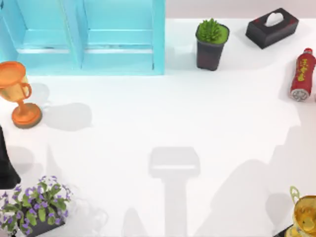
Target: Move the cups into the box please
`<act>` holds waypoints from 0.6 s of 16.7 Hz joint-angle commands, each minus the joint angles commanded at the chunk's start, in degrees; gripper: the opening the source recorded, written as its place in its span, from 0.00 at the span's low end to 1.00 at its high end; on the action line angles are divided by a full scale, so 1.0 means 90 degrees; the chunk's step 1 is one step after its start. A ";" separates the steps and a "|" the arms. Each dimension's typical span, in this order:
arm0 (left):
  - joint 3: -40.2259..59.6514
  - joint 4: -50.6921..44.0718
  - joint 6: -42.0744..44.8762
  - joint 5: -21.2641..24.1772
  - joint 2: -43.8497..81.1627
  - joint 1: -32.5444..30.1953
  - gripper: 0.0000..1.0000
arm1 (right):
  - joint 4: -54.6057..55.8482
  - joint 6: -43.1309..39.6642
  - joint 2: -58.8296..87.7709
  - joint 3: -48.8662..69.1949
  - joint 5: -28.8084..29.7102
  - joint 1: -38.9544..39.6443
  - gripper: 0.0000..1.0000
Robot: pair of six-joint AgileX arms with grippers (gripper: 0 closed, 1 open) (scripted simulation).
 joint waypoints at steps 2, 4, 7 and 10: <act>0.0000 0.0000 0.0000 0.0000 0.0000 0.0000 1.00 | 0.0000 0.0000 0.0000 0.0000 0.0000 0.0000 0.75; 0.0000 0.0000 0.0000 0.0000 0.0000 0.0000 1.00 | 0.0000 0.0000 0.0000 0.0000 0.0000 0.0000 0.90; 0.0000 0.0000 0.0000 0.0000 0.0000 0.0000 1.00 | 0.0000 0.0000 0.0000 0.0000 0.0000 0.0000 1.00; 0.0000 0.0000 0.0000 0.0000 0.0000 0.0000 1.00 | 0.0000 0.0000 0.0000 0.0000 0.0000 0.0000 1.00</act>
